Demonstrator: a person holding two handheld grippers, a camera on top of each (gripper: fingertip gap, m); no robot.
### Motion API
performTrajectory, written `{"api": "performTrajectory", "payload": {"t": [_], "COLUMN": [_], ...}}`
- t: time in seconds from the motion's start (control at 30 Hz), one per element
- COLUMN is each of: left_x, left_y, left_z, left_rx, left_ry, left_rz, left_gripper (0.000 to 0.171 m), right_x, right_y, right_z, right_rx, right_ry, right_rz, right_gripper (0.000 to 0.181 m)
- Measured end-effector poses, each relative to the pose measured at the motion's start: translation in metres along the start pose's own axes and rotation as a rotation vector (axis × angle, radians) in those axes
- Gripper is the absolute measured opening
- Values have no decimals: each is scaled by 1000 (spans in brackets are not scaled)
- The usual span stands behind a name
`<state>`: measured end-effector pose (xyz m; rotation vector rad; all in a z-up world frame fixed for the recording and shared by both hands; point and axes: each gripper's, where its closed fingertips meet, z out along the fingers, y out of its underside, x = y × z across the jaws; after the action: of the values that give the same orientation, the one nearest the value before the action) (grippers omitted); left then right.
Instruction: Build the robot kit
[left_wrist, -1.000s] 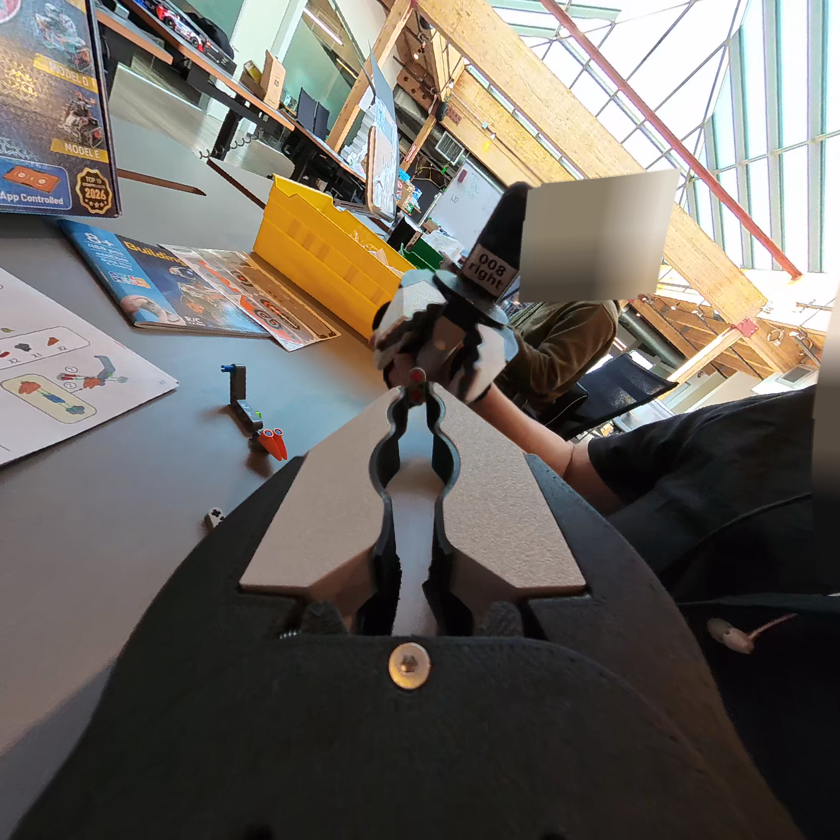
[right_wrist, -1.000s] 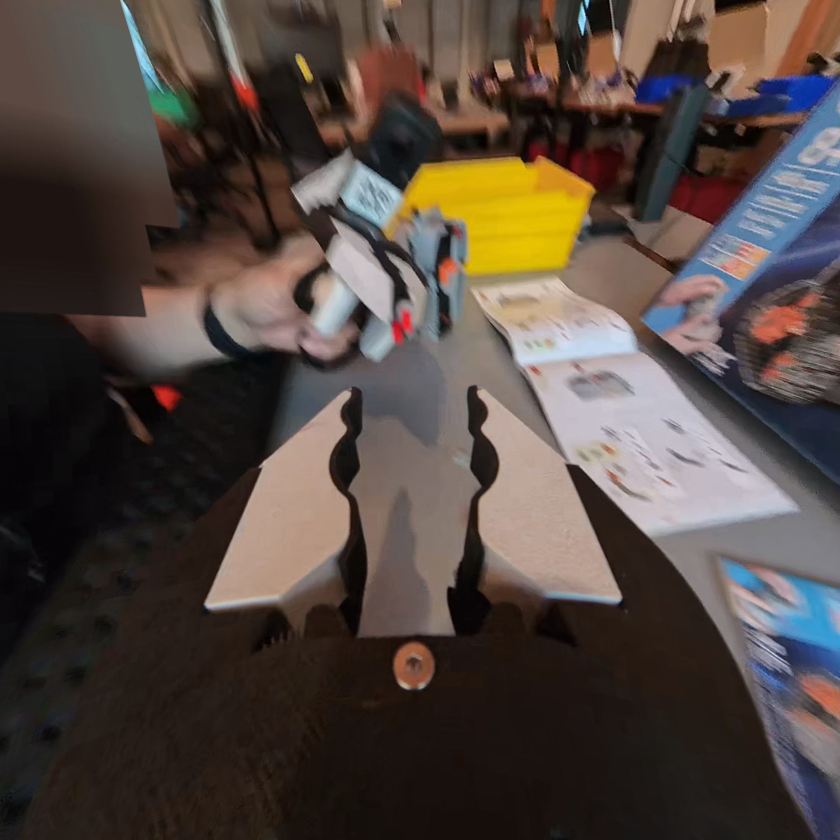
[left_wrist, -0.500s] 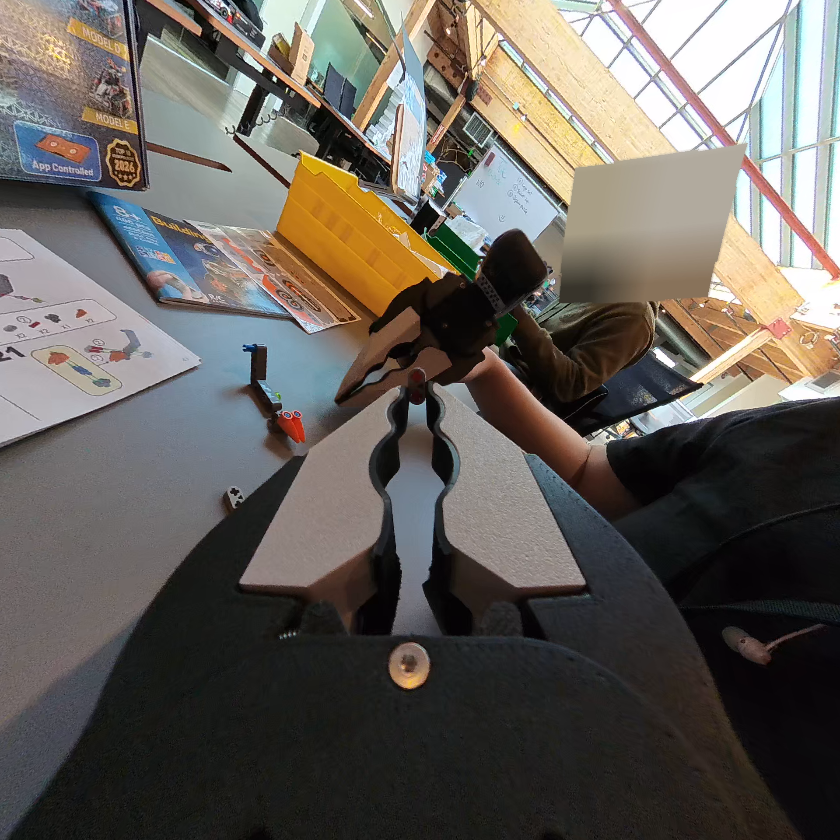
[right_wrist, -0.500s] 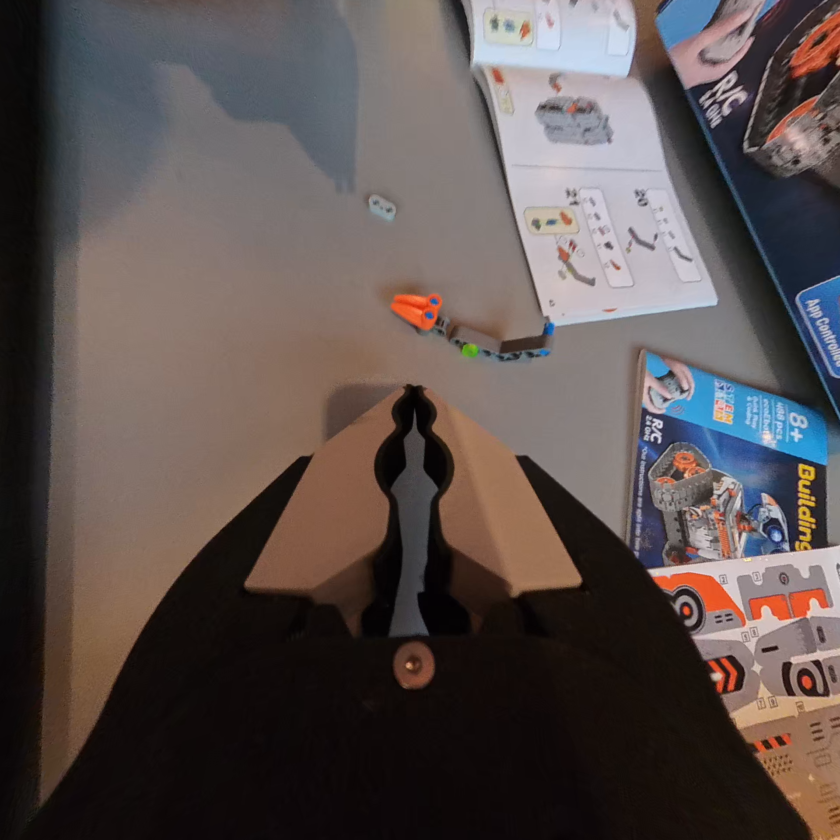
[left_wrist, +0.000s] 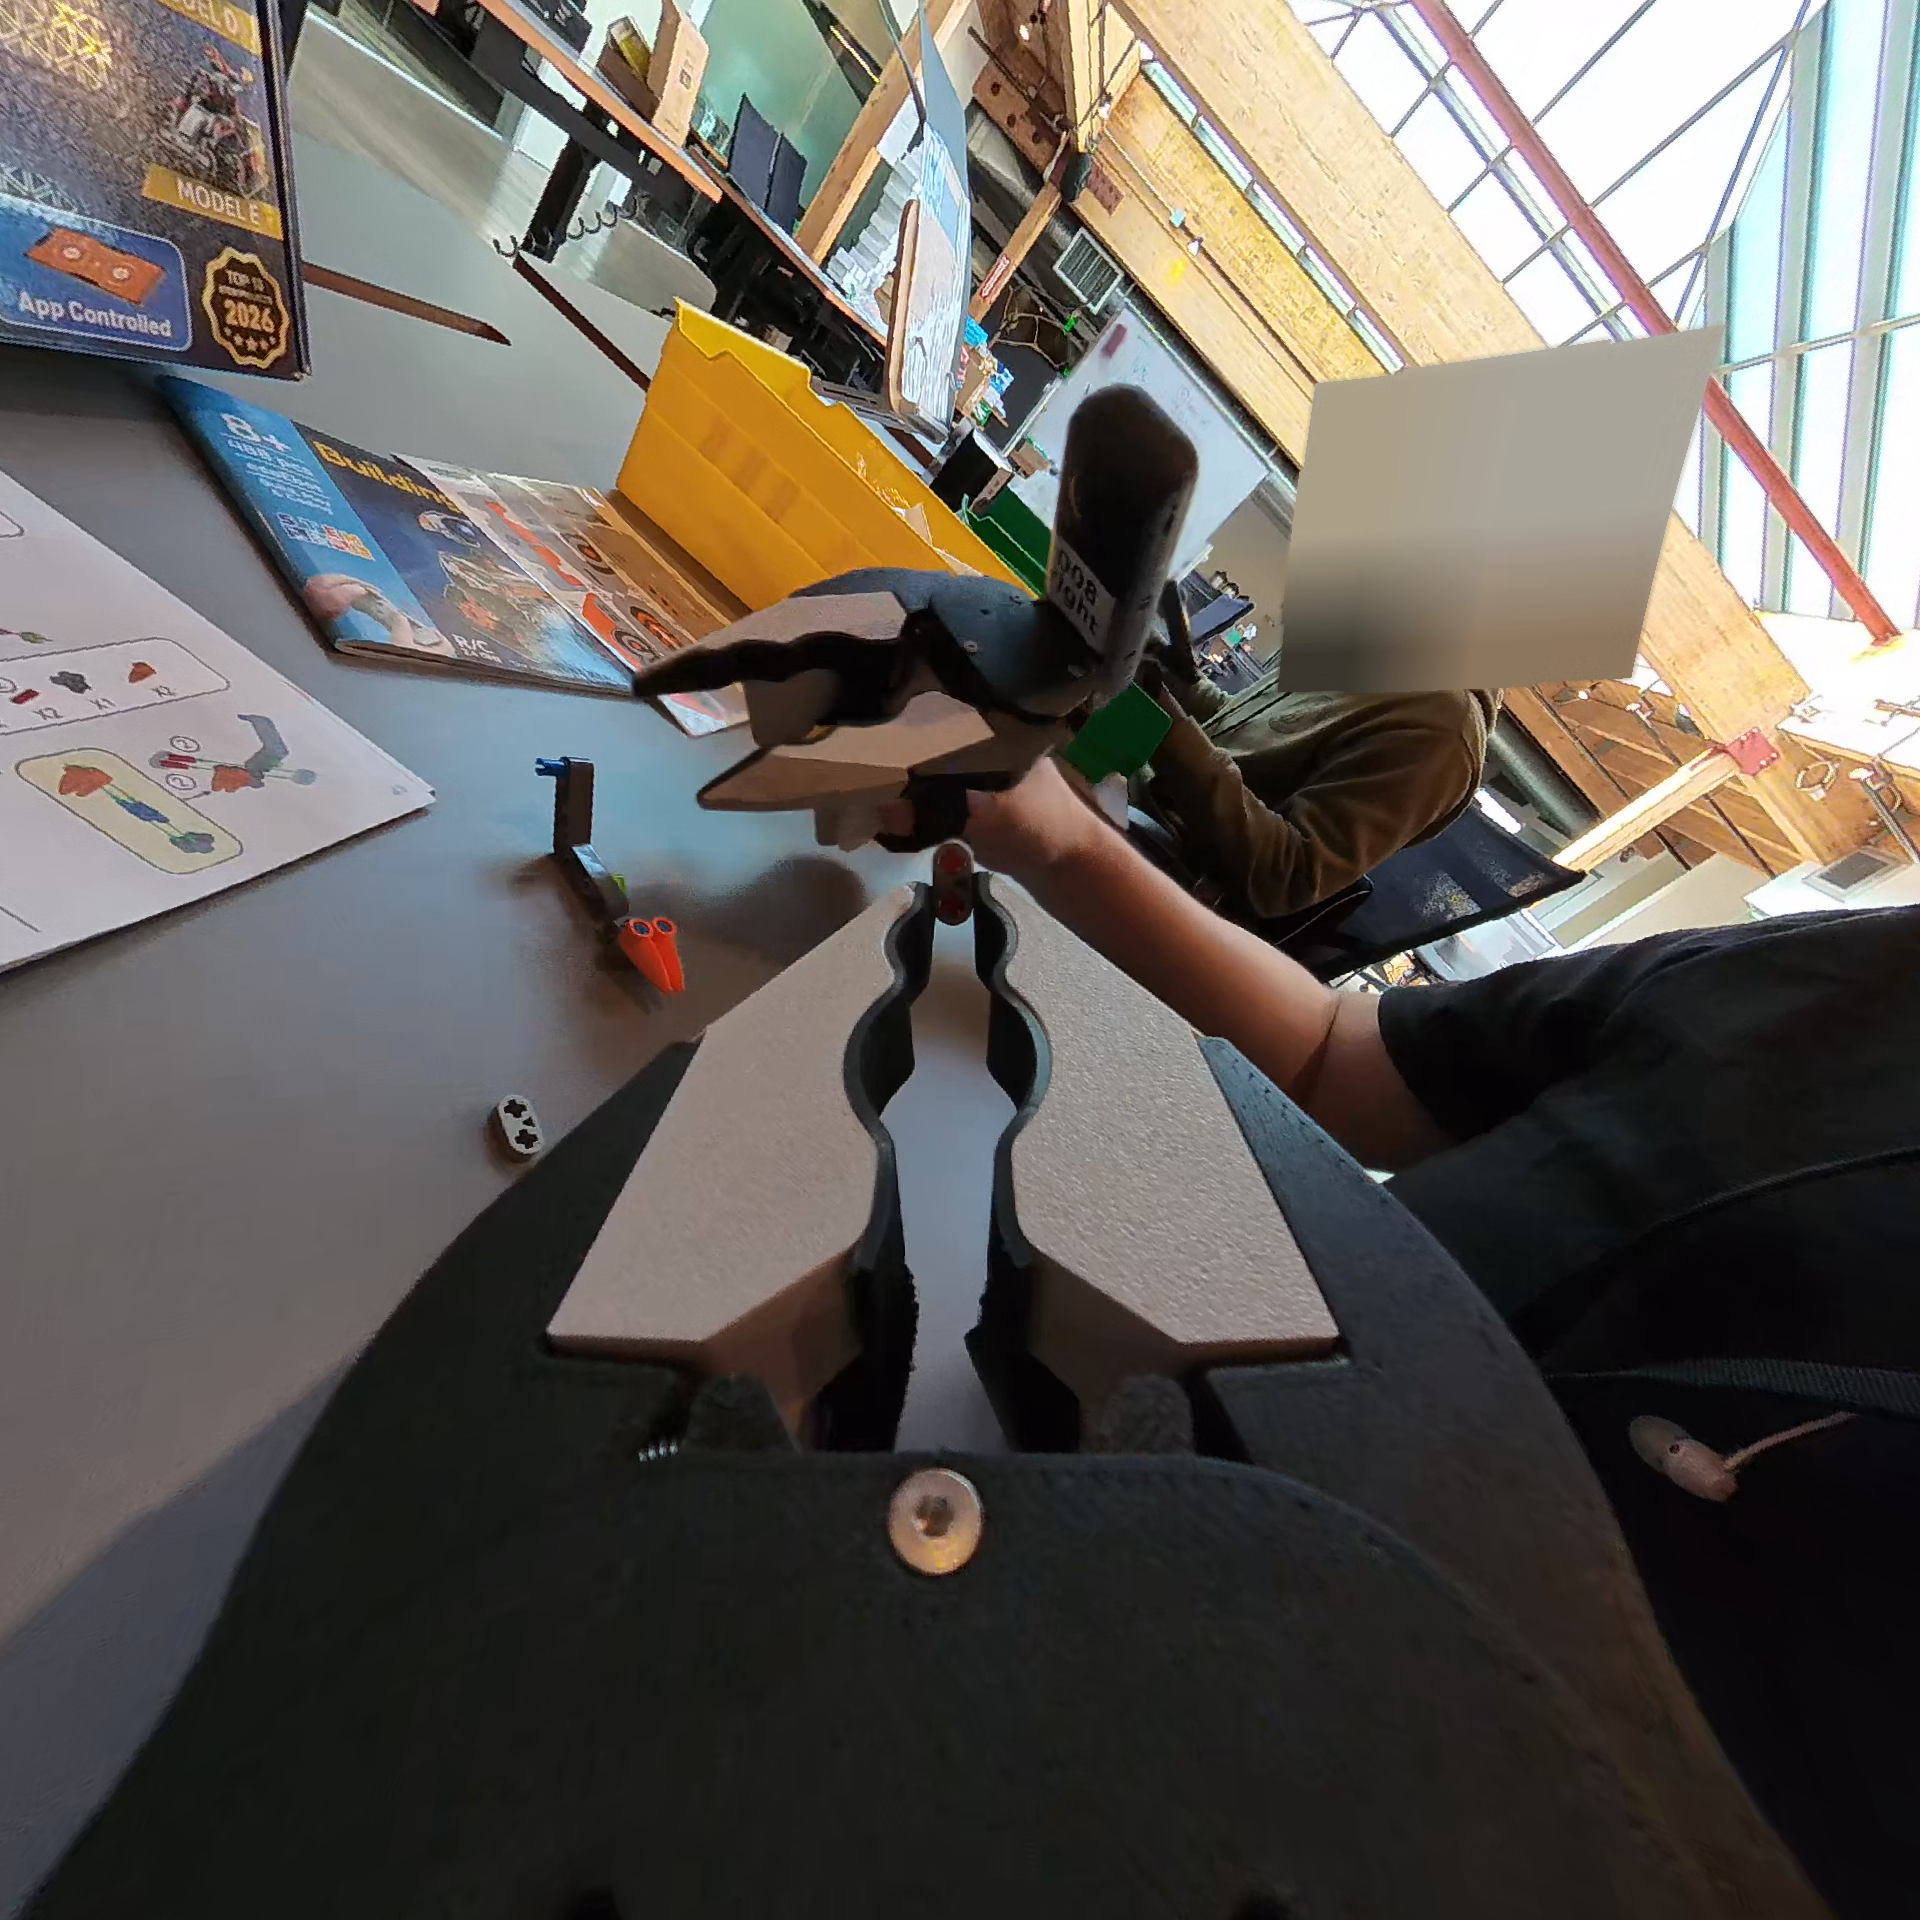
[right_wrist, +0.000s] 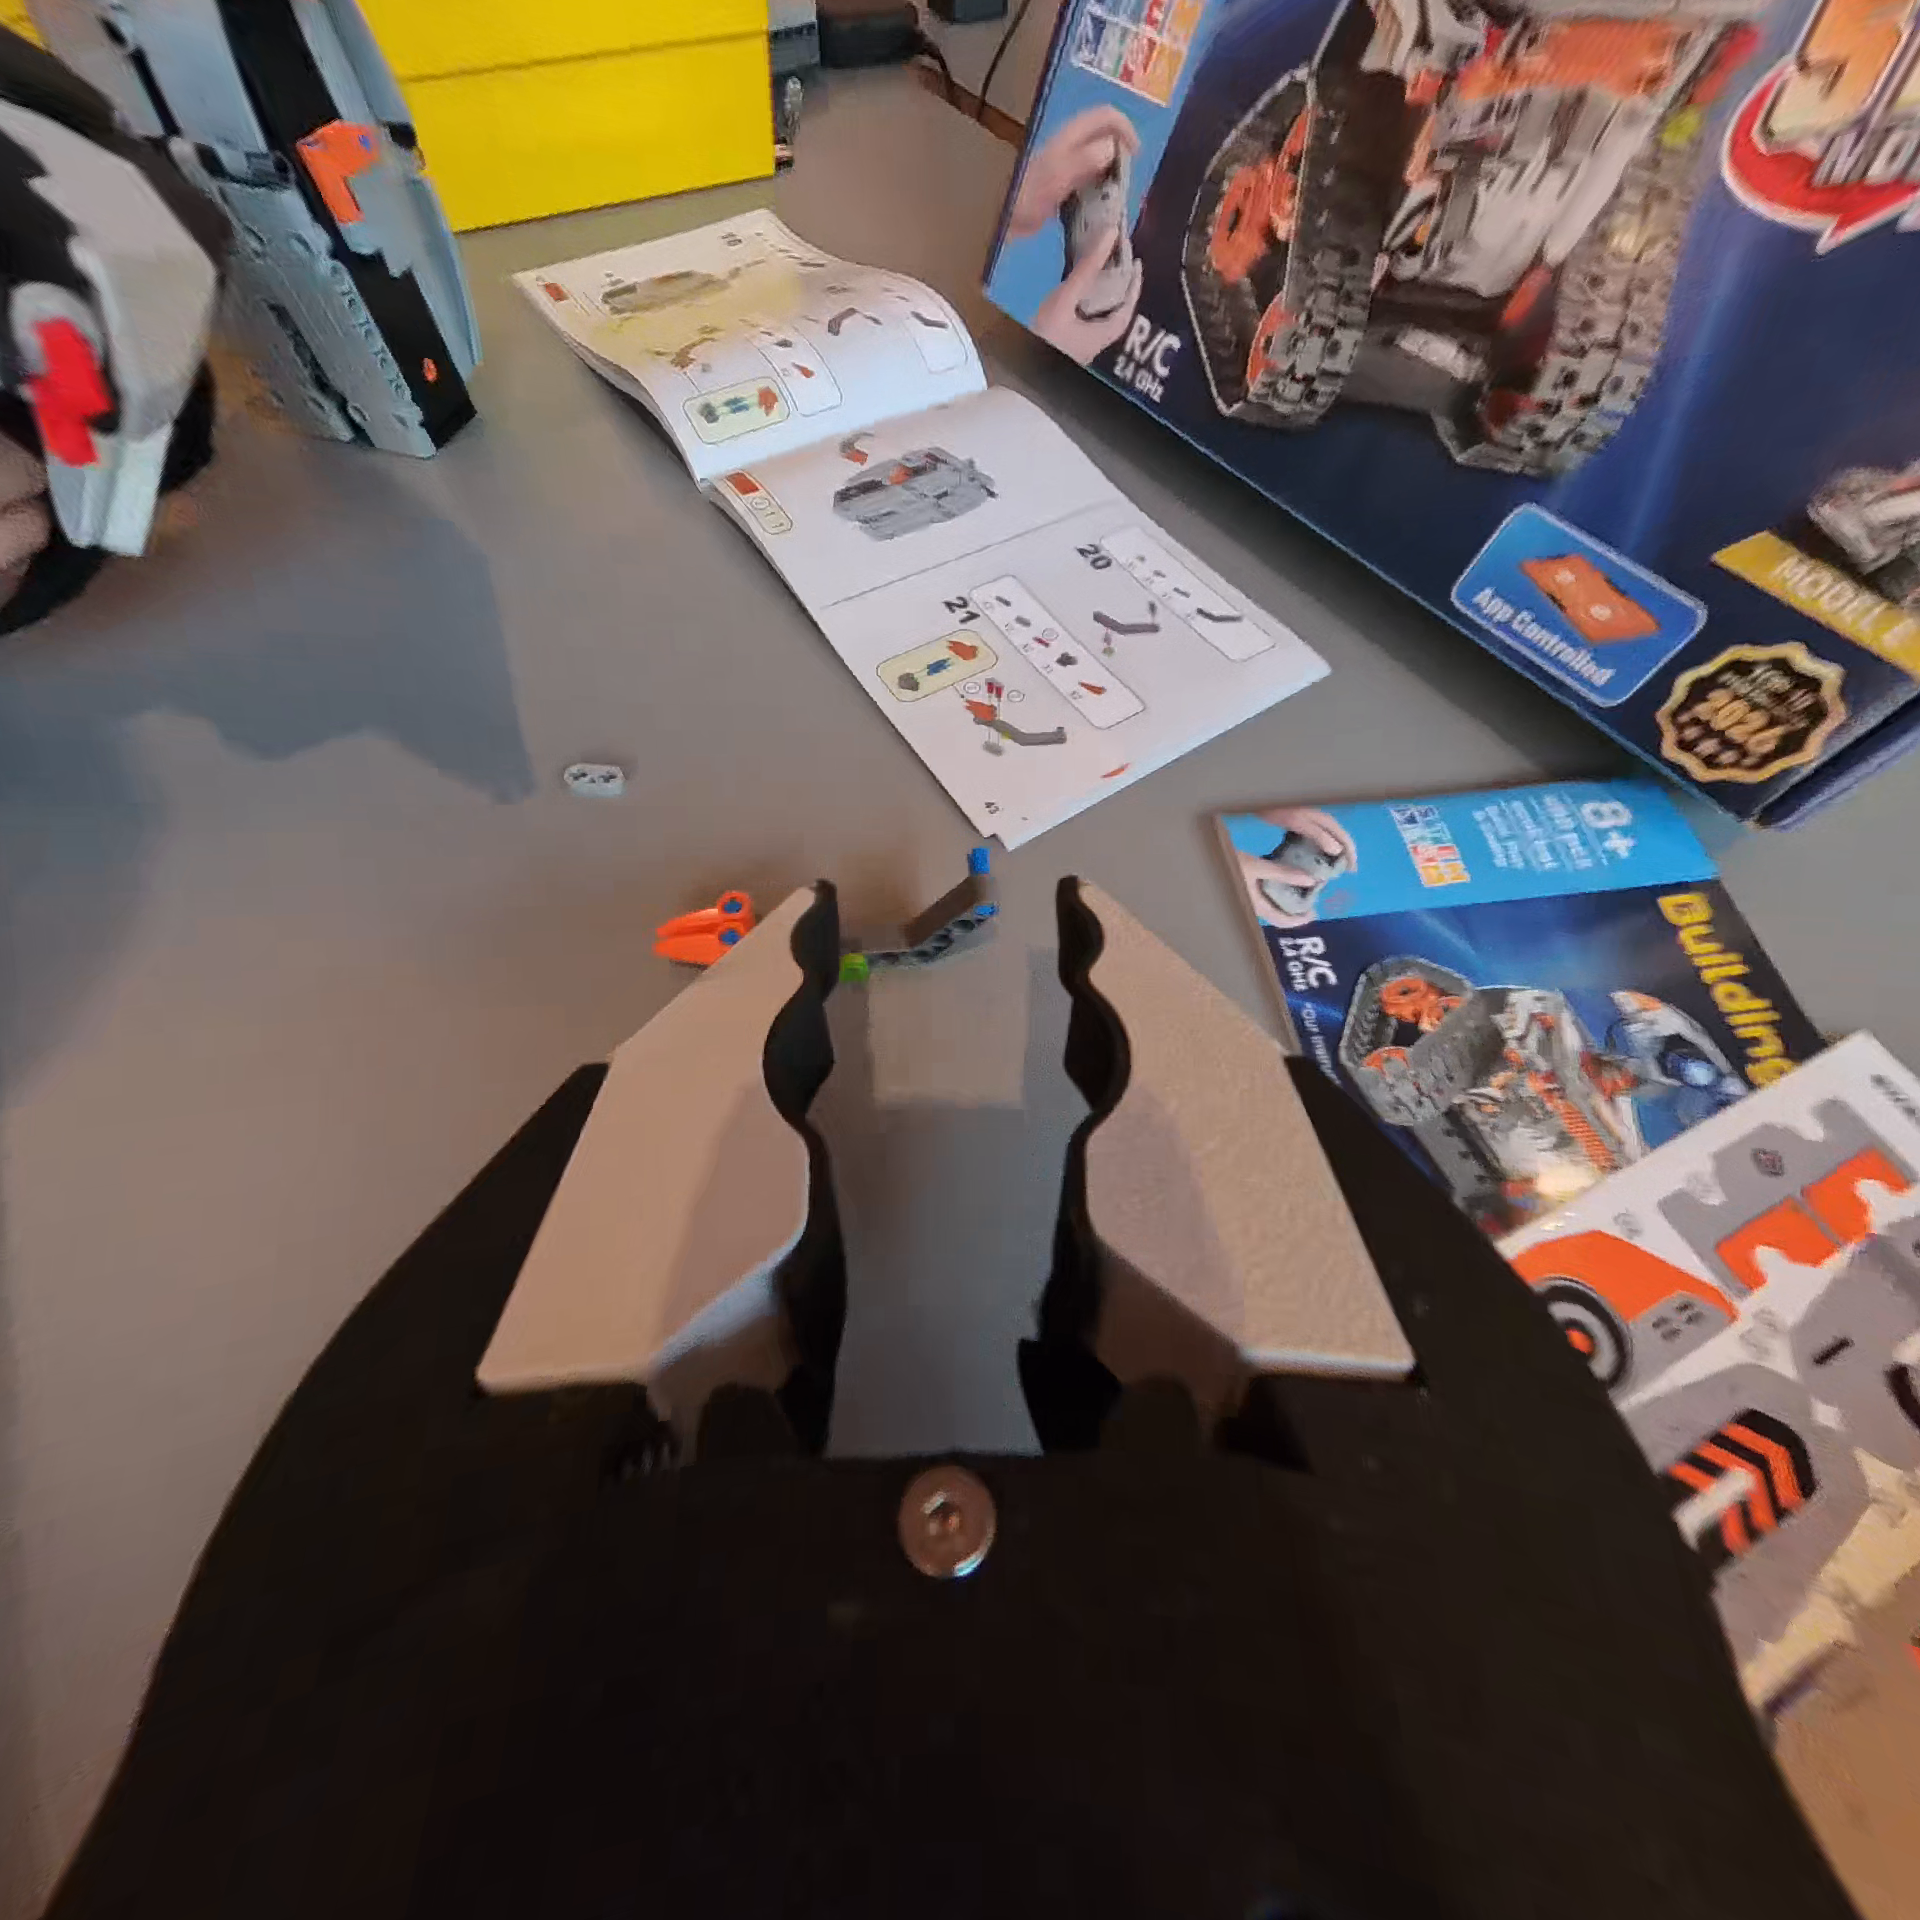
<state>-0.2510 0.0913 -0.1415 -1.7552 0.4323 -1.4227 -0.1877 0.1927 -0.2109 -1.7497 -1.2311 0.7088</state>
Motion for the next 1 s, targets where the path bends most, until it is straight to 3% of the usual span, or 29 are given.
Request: {"api": "performTrajectory", "payload": {"t": [0.47, 0.67, 1.0], "left_x": [-4, -10, -12], "left_y": [7, 16, 19], "left_z": [2, 5, 6], "left_rx": [-34, -75, -89], "left_ry": [-5, -10, -7], "left_rz": [-46, -97, -123], "left_gripper": [5, 5, 5], "right_x": [7, 6, 1], "right_y": [25, 23, 31], "right_z": [30, 30, 23], "right_rx": [-149, -142, -170], "right_ry": [-76, -114, -145], "right_rz": [177, 211, 214], "right_gripper": [30, 10, 15]}}
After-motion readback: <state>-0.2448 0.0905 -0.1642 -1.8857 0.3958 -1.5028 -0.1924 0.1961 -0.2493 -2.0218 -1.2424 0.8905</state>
